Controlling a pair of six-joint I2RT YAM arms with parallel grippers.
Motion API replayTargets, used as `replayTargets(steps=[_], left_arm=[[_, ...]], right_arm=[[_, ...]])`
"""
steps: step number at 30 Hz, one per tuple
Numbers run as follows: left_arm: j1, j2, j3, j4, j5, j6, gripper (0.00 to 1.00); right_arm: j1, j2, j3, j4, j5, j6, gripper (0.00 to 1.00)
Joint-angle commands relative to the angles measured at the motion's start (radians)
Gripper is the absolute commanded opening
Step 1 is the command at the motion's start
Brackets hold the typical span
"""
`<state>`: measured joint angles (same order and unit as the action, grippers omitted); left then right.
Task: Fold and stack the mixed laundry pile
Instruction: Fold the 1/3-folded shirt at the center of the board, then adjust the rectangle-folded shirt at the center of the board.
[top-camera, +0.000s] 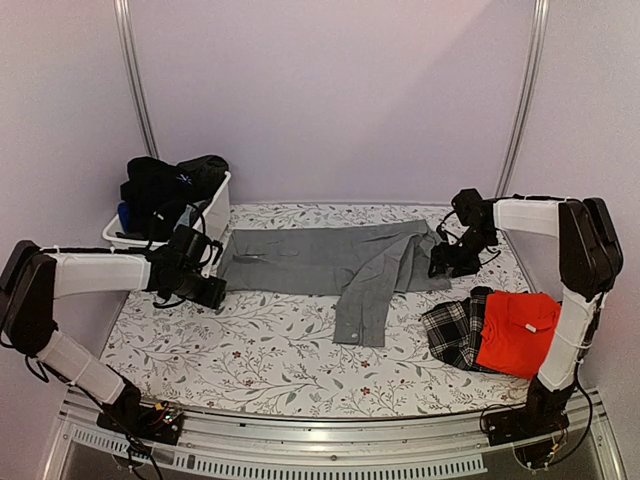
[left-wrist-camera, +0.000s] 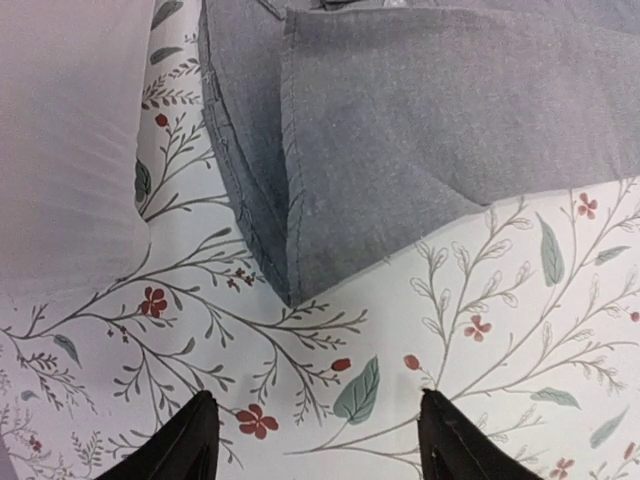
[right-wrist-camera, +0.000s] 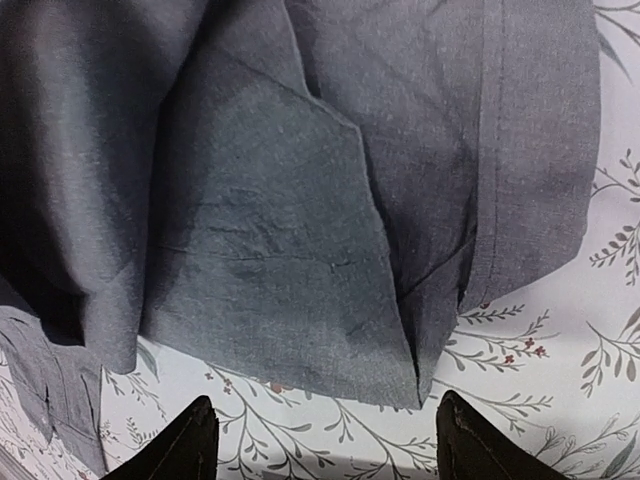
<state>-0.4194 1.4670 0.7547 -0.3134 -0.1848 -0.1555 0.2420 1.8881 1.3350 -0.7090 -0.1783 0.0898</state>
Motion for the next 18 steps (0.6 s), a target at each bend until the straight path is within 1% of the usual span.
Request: replayTargets(steps=[1,6,9,12,17,18], left_arm=[[0.007,-0.033,-0.03,0.123,0.003,0.153,0.68],[0.008,-0.035,-0.042,0.149,-0.014,0.255,0.68],[0.005,-0.037,-0.058,0.163,-0.012,0.322,0.68],[0.007,-0.033,-0.083,0.187,-0.007,0.388,0.68],[-0.002,-0.01,-0.092,0.223,0.034,0.441,0.67],[-0.01,0.003,-0.093,0.237,0.026,0.454,0.67]], right_arm=[[0.004,0.102,0.026,-0.001,0.012,0.038,0.72],[0.005,0.182,0.058,-0.001,0.066,0.043,0.64],[0.003,0.227,0.069,-0.01,0.11,0.027,0.54],[-0.004,0.252,0.072,-0.009,0.142,0.009,0.35],[-0.024,0.268,0.081,-0.004,0.157,0.001,0.02],[-0.027,0.266,0.082,-0.003,0.159,0.001,0.0]])
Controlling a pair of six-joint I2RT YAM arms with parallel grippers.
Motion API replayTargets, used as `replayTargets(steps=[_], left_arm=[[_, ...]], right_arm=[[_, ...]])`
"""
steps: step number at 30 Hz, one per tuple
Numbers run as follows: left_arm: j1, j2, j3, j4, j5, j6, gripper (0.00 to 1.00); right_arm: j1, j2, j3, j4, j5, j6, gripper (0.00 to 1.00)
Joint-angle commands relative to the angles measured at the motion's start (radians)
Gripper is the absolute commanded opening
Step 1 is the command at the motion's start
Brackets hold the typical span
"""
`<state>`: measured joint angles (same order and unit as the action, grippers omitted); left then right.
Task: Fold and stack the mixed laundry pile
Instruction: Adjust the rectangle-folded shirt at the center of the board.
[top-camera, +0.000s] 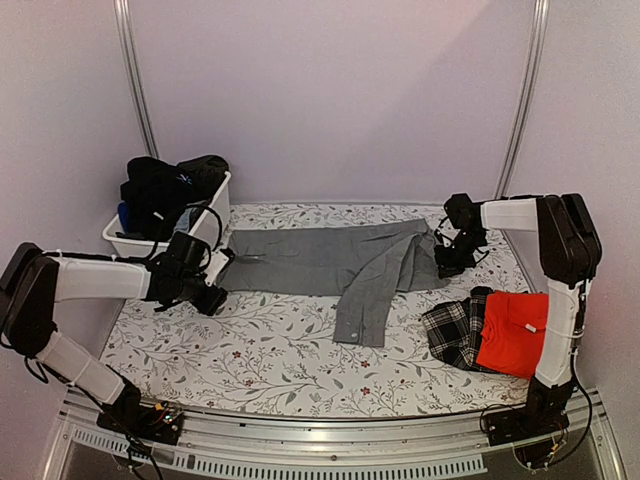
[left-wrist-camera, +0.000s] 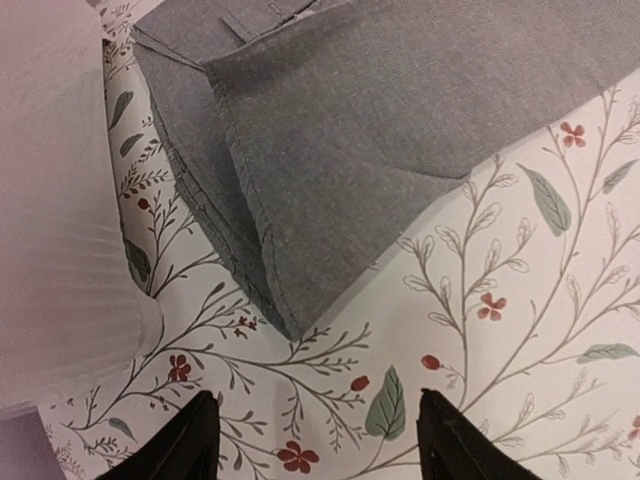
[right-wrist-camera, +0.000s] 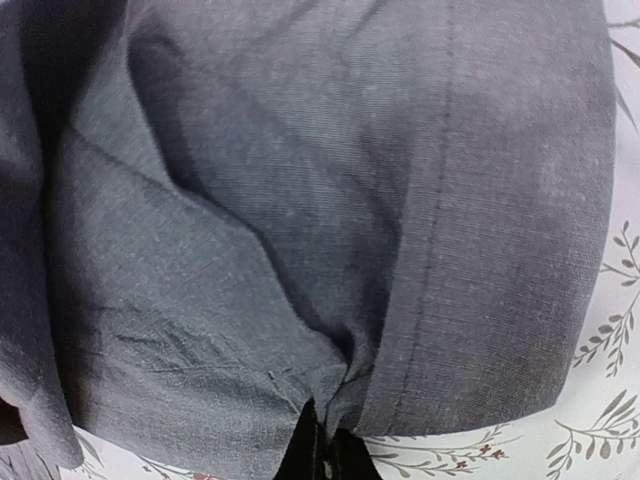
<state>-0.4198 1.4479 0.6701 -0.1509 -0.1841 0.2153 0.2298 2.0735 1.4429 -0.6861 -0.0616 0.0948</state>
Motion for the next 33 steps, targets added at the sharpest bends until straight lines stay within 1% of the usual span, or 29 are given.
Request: replayTargets(steps=[1,6,11,12,14,18,19,25,29,30,31,32,33], left_arm=[[-0.019,0.04,-0.007,0.085,0.004,0.095,0.67],[-0.073,0.158,0.036,0.123,-0.087,0.175,0.62],[-0.085,0.233,0.064,0.135,-0.151,0.213,0.51],[-0.088,0.248,0.068,0.163,-0.167,0.221,0.47],[-0.09,0.272,0.078,0.177,-0.21,0.241,0.34],[-0.09,0.289,0.084,0.179,-0.274,0.281,0.02],[-0.091,0.281,0.079,0.178,-0.288,0.286,0.0],[-0.075,0.168,-0.005,0.186,-0.35,0.325,0.0],[-0.068,0.125,-0.024,0.183,-0.342,0.335,0.0],[-0.07,0.124,-0.014,0.176,-0.329,0.323,0.02],[-0.073,0.118,-0.003,0.171,-0.319,0.311,0.18],[-0.078,0.115,0.01,0.166,-0.318,0.3,0.29],[-0.084,0.109,0.028,0.156,-0.31,0.277,0.41]], right_arm=[[-0.019,0.08,-0.026,-0.023,0.042,-0.003,0.0],[-0.023,0.066,-0.021,-0.022,0.052,-0.005,0.0],[-0.04,0.044,-0.018,-0.028,0.056,-0.006,0.0],[-0.042,0.038,-0.017,-0.028,0.056,-0.006,0.0],[-0.044,0.031,-0.018,-0.03,0.085,-0.009,0.0],[-0.053,0.018,-0.013,-0.03,0.09,-0.007,0.0],[-0.054,0.016,-0.01,-0.032,0.092,-0.007,0.0],[-0.056,0.004,-0.006,-0.044,0.096,-0.015,0.0],[-0.055,0.0,-0.002,-0.054,0.076,-0.022,0.0],[-0.056,0.0,0.001,-0.058,0.044,-0.026,0.0],[-0.055,-0.001,0.003,-0.058,0.011,-0.031,0.0],[-0.053,-0.004,0.006,-0.06,-0.015,-0.036,0.0],[-0.052,-0.013,0.008,-0.064,-0.042,-0.039,0.08]])
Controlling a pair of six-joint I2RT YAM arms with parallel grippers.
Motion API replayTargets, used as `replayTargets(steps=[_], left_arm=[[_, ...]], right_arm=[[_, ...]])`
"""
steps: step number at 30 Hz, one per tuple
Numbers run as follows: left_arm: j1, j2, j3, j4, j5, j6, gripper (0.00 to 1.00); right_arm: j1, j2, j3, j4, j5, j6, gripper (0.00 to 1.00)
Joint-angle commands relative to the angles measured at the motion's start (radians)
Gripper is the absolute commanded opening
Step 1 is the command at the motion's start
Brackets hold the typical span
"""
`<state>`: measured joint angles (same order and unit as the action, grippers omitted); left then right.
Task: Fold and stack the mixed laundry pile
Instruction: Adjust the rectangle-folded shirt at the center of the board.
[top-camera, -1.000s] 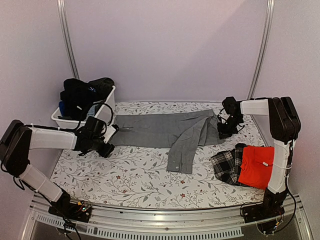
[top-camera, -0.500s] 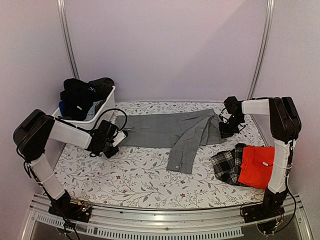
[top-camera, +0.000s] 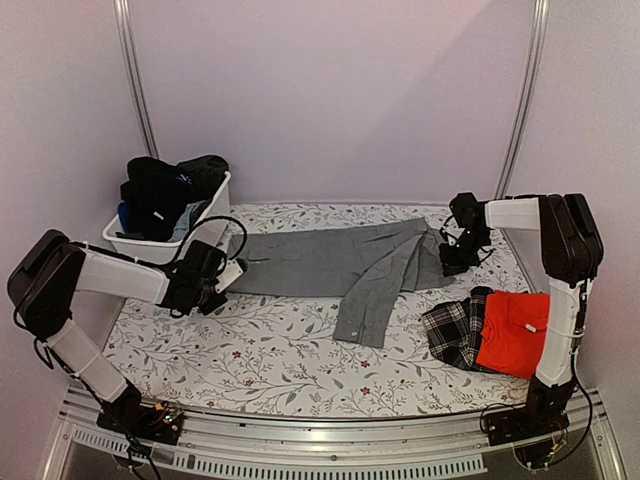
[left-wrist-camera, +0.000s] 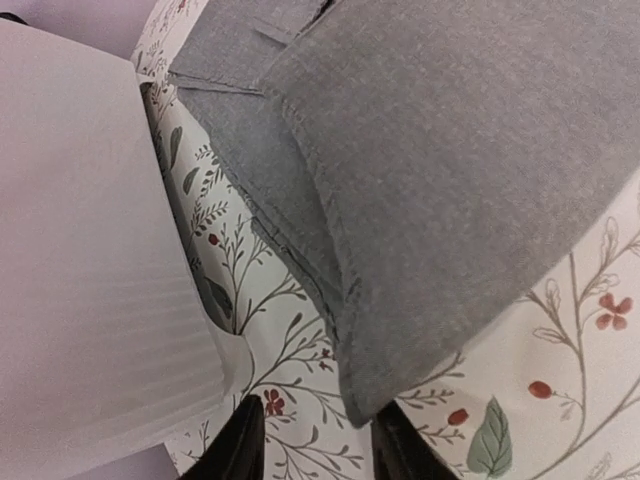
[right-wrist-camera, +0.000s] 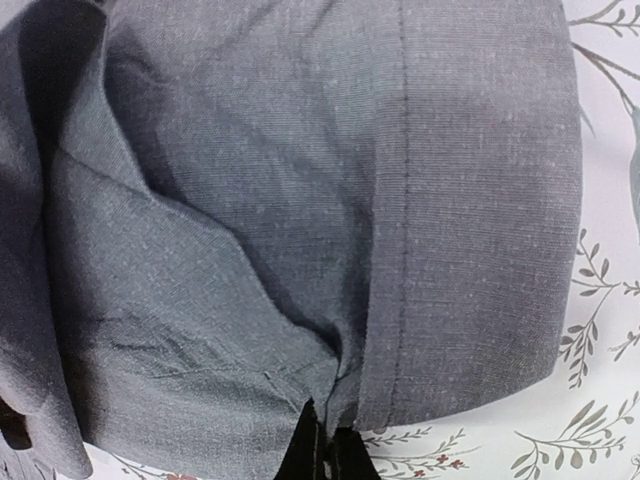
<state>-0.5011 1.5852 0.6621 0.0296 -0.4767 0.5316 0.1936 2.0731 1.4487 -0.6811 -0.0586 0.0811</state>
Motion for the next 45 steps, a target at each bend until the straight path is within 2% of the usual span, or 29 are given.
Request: replayTargets(steps=[1,3,6,10,14,18,24,28,30,35,37,39,41,44,45], left_arm=[[-0.011,-0.042,0.05,-0.068,-0.003,-0.051,0.51],[-0.035,-0.091,0.069,-0.107,0.058,-0.066,0.61],[-0.102,-0.198,0.096,-0.135,0.239,-0.096,0.67],[-0.252,-0.228,0.162,-0.197,0.456,-0.13,0.68],[-0.373,-0.107,0.269,-0.245,0.648,-0.199,0.67],[-0.444,0.034,0.364,-0.21,0.718,-0.274,0.64],[-0.496,0.243,0.512,-0.225,0.731,-0.368,0.61],[-0.497,0.323,0.548,-0.215,0.737,-0.456,0.61],[-0.503,0.353,0.549,-0.209,0.69,-0.484,0.61],[-0.526,0.446,0.584,-0.244,0.47,-0.494,0.6],[-0.535,0.488,0.595,-0.256,0.418,-0.48,0.57],[-0.539,0.509,0.598,-0.264,0.39,-0.475,0.49],[-0.538,0.511,0.591,-0.264,0.389,-0.471,0.32],[-0.529,0.459,0.565,-0.24,0.397,-0.463,0.0],[-0.521,0.434,0.561,-0.236,0.402,-0.459,0.0]], right_arm=[[-0.015,-0.018,0.006,-0.071,-0.063,-0.029,0.19],[-0.014,-0.038,0.012,-0.073,-0.069,-0.024,0.38],[-0.017,-0.077,0.039,-0.085,-0.066,-0.011,0.51],[-0.017,-0.108,0.094,-0.107,-0.065,-0.004,0.57],[-0.019,-0.123,0.126,-0.116,-0.089,0.001,0.62],[-0.018,-0.145,0.128,-0.098,-0.158,0.003,0.64],[-0.016,-0.215,0.077,-0.045,-0.301,-0.044,0.66],[-0.017,-0.302,0.011,0.0,-0.348,-0.068,0.68],[-0.016,-0.327,-0.018,0.009,-0.359,-0.07,0.69],[-0.016,-0.382,-0.073,0.037,-0.388,-0.094,0.69],[-0.017,-0.397,-0.091,0.048,-0.394,-0.11,0.69],[-0.016,-0.415,-0.106,0.056,-0.394,-0.119,0.7],[-0.017,-0.427,-0.112,0.06,-0.391,-0.123,0.7],[-0.017,-0.433,-0.113,0.06,-0.4,-0.131,0.7],[-0.017,-0.435,-0.113,0.063,-0.407,-0.134,0.7]])
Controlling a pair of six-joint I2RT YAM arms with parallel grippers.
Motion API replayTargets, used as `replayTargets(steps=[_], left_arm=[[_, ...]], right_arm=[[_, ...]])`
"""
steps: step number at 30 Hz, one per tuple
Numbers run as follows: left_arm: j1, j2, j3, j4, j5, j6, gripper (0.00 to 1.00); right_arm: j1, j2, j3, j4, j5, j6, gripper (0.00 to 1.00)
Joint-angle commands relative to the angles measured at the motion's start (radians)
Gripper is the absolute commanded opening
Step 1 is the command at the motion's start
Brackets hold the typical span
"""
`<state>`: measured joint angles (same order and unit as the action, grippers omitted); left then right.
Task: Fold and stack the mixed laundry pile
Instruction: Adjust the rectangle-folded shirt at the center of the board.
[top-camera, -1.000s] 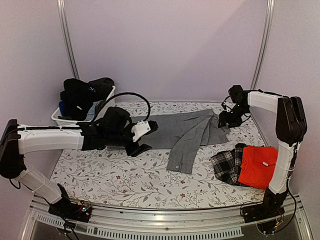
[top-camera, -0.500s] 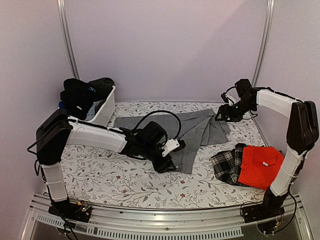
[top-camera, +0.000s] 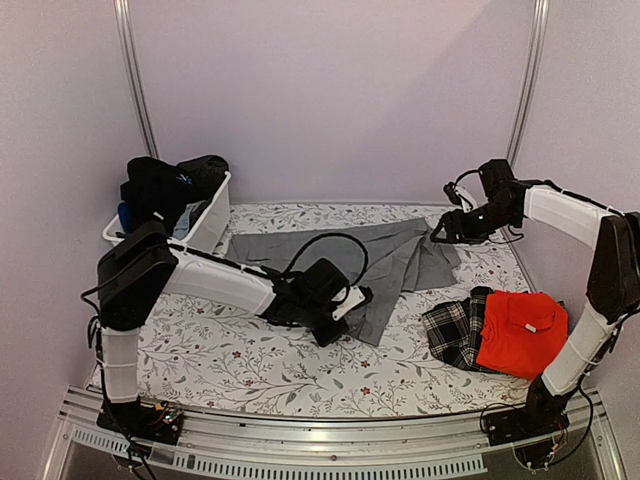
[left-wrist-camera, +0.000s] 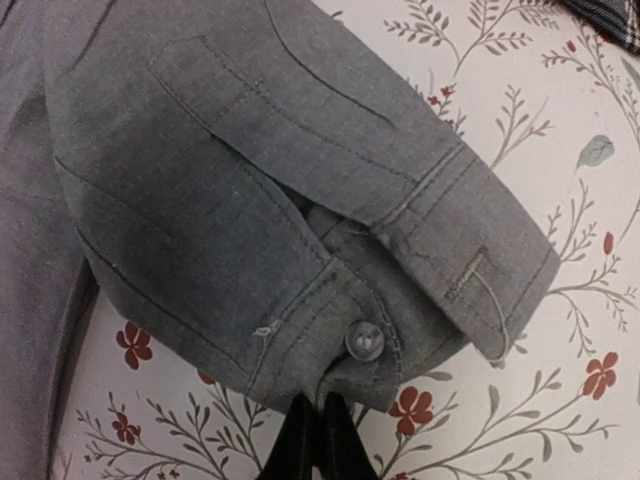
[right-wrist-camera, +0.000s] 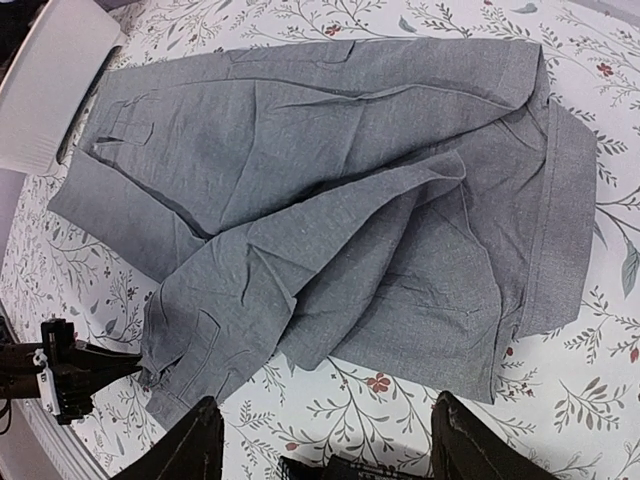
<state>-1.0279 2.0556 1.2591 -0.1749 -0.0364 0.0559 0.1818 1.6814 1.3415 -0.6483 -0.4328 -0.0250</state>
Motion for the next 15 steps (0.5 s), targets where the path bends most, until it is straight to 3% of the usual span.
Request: replayTargets(steps=[1,8,15], left_arm=[[0.019,-0.061,-0.034,-0.032,-0.028,0.021,0.0],[0.16,-0.201,0.096,-0.061,0.169,0.008,0.0],[0.252,-0.151,0.341,-0.218,0.421,-0.001,0.0]], right_arm=[[-0.005,-0.045,-0.005,0.034,-0.041,-0.029,0.7],[0.003,-0.105,-0.033,0.123,-0.175,-0.051,0.74],[0.153,-0.252,-0.111,0.301,-0.2,-0.201,0.84]])
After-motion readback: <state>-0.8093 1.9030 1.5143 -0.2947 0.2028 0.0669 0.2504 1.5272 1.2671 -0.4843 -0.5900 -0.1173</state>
